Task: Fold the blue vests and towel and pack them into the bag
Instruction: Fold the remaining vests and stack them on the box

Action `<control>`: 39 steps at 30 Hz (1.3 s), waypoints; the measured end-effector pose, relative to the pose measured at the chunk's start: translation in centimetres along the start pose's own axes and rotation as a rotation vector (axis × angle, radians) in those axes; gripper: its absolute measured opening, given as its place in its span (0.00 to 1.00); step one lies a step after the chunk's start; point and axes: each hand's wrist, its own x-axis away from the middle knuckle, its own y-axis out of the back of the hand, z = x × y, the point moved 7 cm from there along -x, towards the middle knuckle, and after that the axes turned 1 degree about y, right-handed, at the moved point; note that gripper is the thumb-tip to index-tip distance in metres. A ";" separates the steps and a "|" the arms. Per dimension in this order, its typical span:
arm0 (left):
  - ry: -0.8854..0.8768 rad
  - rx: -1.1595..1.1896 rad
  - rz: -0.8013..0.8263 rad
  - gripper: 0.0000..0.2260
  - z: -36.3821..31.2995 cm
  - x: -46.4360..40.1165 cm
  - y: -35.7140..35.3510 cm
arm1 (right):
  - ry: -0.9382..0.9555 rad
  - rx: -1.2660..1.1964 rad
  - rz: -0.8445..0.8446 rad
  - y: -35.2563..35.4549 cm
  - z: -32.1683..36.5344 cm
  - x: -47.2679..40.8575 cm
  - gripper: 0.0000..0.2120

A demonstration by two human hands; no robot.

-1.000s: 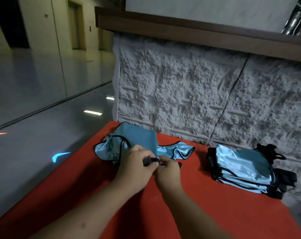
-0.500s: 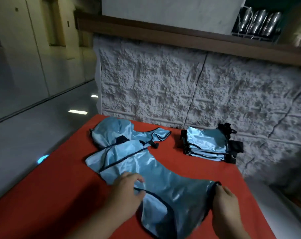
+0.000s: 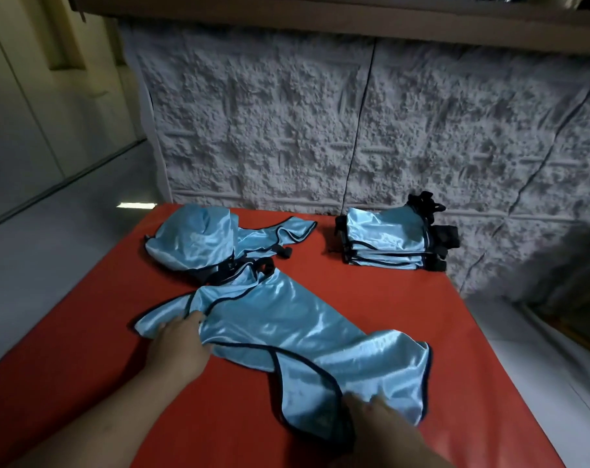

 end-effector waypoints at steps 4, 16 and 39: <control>-0.022 0.145 -0.114 0.22 -0.8 0.8 2.0 | 0.041 0.030 -0.246 0.8 -0.2 -1.9 0.22; 0.023 1.392 0.415 0.20 -4.2 3.5 4.9 | -0.253 -1.148 -0.816 9.1 -10.7 -2.1 0.09; -0.349 0.906 0.354 0.15 -18.5 9.2 2.2 | 0.401 -1.128 -0.561 11.5 1.2 0.2 0.09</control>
